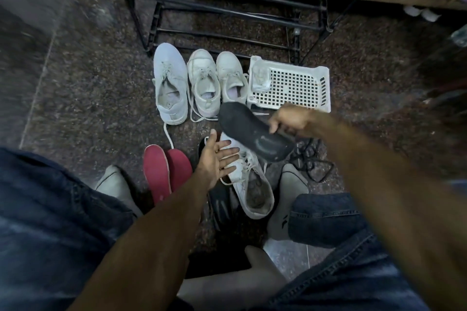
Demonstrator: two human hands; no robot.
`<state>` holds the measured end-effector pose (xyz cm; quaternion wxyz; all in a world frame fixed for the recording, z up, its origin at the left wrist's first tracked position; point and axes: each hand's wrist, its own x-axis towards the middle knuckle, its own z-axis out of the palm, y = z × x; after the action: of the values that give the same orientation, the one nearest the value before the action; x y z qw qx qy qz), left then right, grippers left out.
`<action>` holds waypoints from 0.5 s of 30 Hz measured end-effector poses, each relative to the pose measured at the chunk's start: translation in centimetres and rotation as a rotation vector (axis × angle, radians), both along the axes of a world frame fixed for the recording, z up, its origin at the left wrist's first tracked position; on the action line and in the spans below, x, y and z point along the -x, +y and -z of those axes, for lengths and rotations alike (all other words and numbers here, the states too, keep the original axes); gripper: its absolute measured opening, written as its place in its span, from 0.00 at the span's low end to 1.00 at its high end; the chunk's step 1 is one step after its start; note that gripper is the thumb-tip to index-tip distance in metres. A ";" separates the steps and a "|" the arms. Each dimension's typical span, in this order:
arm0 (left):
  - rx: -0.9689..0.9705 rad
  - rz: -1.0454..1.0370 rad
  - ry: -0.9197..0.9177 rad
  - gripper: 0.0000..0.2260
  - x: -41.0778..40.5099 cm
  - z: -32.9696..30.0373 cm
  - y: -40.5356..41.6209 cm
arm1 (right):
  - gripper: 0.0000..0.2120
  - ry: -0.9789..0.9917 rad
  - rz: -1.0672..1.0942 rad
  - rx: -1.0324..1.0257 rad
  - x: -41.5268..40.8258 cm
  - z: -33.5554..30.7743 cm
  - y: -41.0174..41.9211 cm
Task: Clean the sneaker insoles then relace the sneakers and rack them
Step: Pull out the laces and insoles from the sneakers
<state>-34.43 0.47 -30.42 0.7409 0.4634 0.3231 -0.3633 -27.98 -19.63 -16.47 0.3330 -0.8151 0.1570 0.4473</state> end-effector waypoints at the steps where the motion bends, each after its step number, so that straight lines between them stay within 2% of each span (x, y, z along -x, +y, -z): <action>1: 0.013 -0.055 -0.002 0.25 0.1 -0.1 -0.1 | 0.03 0.040 -0.019 -0.011 1.4 1.5 1.3; 3: -0.072 -0.113 -0.029 0.14 0.3 0.0 -0.2 | 0.05 0.145 -0.049 -0.039 3.9 4.4 3.5; 4: -0.195 -0.110 -0.046 0.06 0.4 0.4 0.0 | 0.07 0.180 -0.048 -0.046 4.9 5.8 4.2; 5: -0.321 -0.096 -0.060 0.02 0.4 0.8 0.2 | 0.09 0.180 -0.016 -0.049 5.6 7.2 4.7; 7: -0.457 -0.093 -0.068 0.05 0.7 1.4 1.2 | 0.10 0.058 -0.017 0.080 6.5 9.1 4.7; 9: -0.468 -0.093 -0.037 0.06 0.8 1.7 2.1 | 0.13 -0.071 -0.124 0.330 7.5 10.2 4.1; 10: -0.459 -0.086 -0.008 0.08 0.9 2.0 2.5 | 0.17 -0.069 -0.162 0.411 8.0 10.5 3.8; 12: -0.457 -0.081 0.037 0.10 1.0 2.8 3.2 | 0.24 0.000 -0.193 0.452 9.1 11.8 3.5; 15: -0.493 -0.096 0.075 0.04 1.0 2.8 3.7 | 0.19 -0.030 -0.232 0.503 10.1 13.0 3.7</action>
<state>-35.39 4.20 -33.24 0.6095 0.6004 0.4508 -0.2546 -38.13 -15.97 -29.46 0.0693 -0.8911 0.1639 0.4174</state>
